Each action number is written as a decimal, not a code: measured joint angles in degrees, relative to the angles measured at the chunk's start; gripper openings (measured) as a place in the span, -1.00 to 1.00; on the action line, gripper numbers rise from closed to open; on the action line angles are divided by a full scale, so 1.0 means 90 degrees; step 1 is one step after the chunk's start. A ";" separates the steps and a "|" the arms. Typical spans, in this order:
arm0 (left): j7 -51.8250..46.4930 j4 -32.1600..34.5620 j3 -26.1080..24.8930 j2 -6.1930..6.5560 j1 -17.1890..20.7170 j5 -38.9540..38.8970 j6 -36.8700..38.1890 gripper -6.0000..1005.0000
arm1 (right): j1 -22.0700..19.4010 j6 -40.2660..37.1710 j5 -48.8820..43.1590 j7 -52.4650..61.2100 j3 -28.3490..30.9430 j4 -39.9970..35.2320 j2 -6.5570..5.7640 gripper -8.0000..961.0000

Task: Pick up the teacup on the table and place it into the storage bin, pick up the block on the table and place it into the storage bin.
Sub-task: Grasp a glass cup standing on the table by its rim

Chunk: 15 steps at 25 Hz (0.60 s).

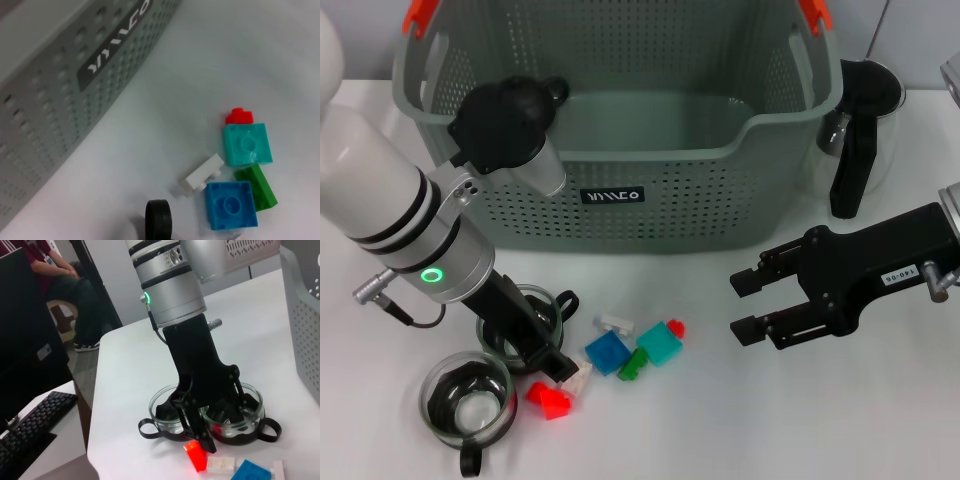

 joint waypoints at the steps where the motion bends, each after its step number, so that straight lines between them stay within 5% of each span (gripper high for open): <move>1: 0.0000 0.0000 0.0000 0.0000 0.0000 0.0000 0.0000 0.28 | 0.0000 0.0005 0.0000 -0.0015 0.0000 0.0005 0.0000 0.34; 15: -0.0009 -0.0188 0.0002 0.0004 -0.0003 0.0009 -0.0132 0.28 | -0.0004 0.0089 0.0000 -0.0048 0.0000 0.0024 0.0010 0.35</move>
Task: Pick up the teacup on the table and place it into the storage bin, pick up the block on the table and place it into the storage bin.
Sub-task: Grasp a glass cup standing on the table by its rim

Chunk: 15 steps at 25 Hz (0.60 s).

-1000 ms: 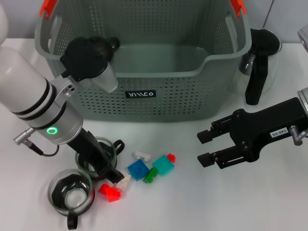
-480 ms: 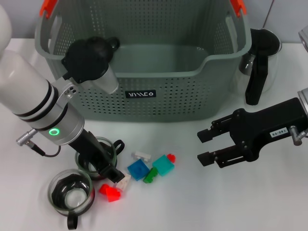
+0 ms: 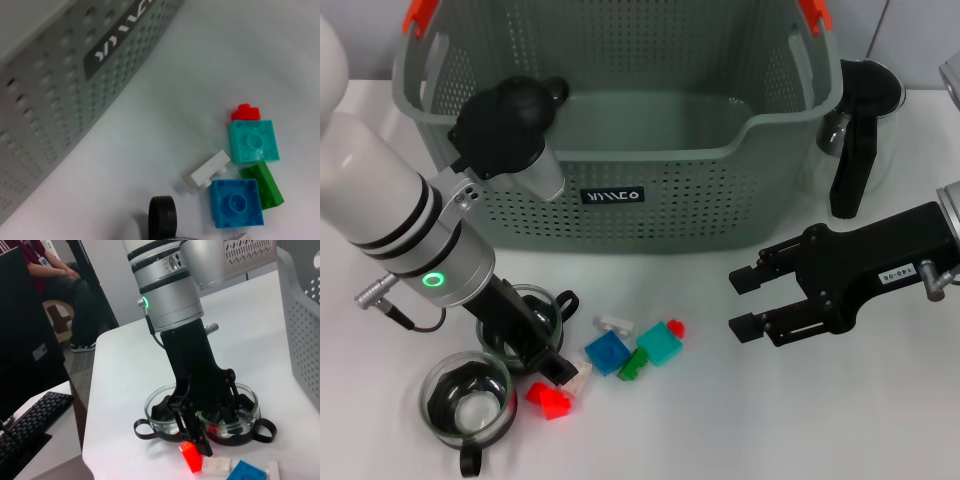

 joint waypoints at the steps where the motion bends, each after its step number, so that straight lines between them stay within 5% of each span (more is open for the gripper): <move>1: 0.0000 -0.0003 0.0000 -0.0001 0.0000 0.0000 0.0000 0.28 | 0.0000 0.0005 0.0000 0.0000 0.0000 0.0000 0.0000 0.35; 15: -0.0011 -0.0058 0.0049 -0.0005 -0.0006 0.0001 0.0000 0.11 | 0.0000 0.0107 0.0010 0.0000 0.0000 0.0001 0.0009 0.34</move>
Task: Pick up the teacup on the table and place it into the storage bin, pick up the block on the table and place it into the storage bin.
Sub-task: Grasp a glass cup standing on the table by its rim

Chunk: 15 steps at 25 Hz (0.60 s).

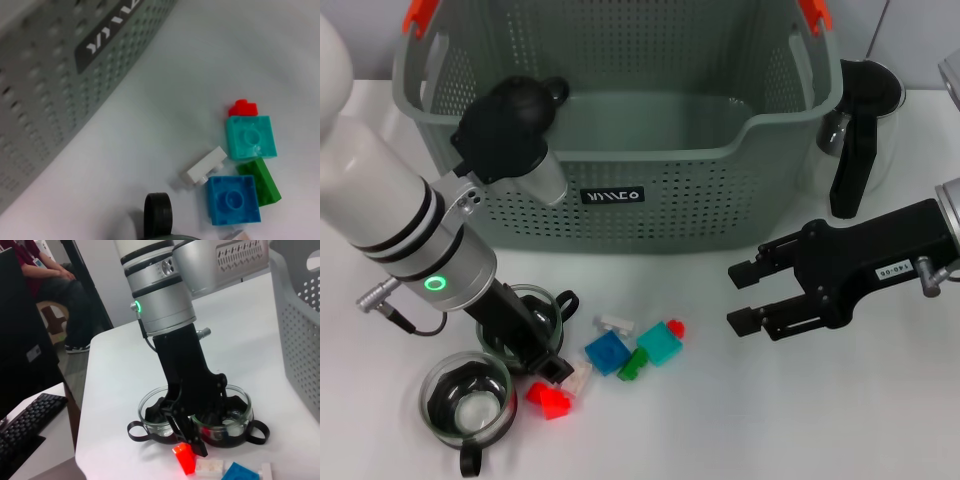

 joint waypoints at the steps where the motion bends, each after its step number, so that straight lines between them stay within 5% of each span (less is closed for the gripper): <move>1: 0.0000 0.0000 0.0012 0.0000 0.0000 0.0000 0.0000 0.08 | 0.0000 0.0009 0.0002 0.0000 0.0001 0.0000 0.0000 0.34; 8: -0.0036 0.0000 0.0045 0.0006 -0.0026 0.0000 -0.0064 -0.15 | 0.0000 0.0022 0.0009 -0.0025 0.0020 0.0000 0.0020 0.34; 15: -0.0066 -0.0077 0.0091 0.0020 -0.0085 0.0047 -0.0096 -0.70 | 0.0000 0.0032 0.0017 -0.0029 0.0039 0.0000 0.0020 0.34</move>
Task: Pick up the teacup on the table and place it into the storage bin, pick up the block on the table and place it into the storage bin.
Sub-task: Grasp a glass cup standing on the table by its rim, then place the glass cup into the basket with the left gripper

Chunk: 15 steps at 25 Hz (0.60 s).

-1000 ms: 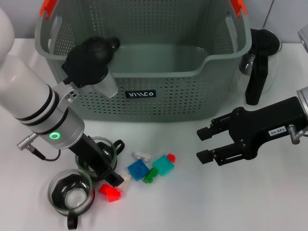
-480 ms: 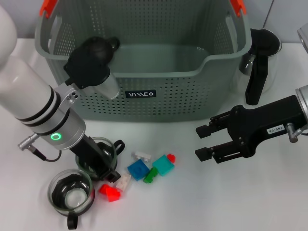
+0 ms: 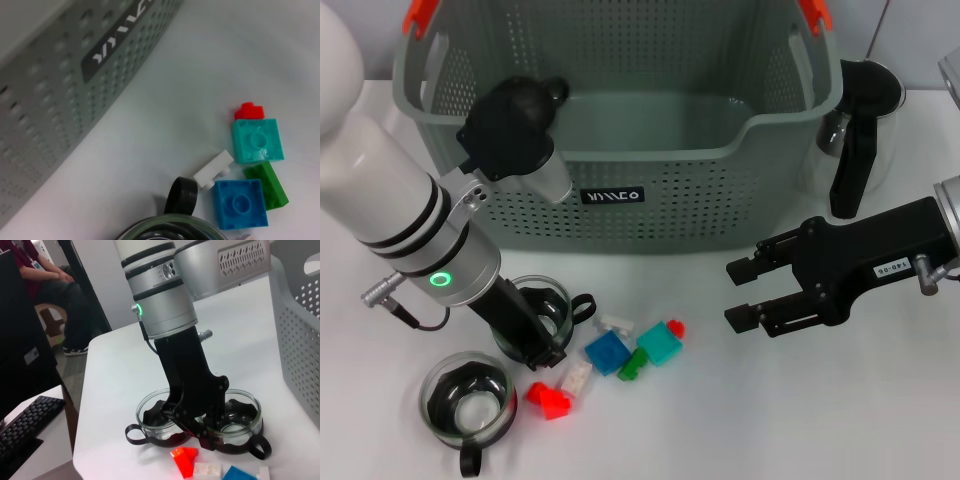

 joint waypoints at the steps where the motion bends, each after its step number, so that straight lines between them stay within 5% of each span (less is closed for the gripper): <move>1: -0.0004 -0.0010 0.0007 0.0001 -0.0004 0.0001 -0.0003 -0.73 | 0.0000 0.0000 0.0000 0.0000 0.0000 0.0000 0.0000 0.35; 15: -0.0066 0.0079 0.0044 0.0011 -0.0072 0.0023 0.0197 -0.83 | 0.0009 -0.0004 0.0003 0.0000 0.0088 -0.0029 0.0000 0.35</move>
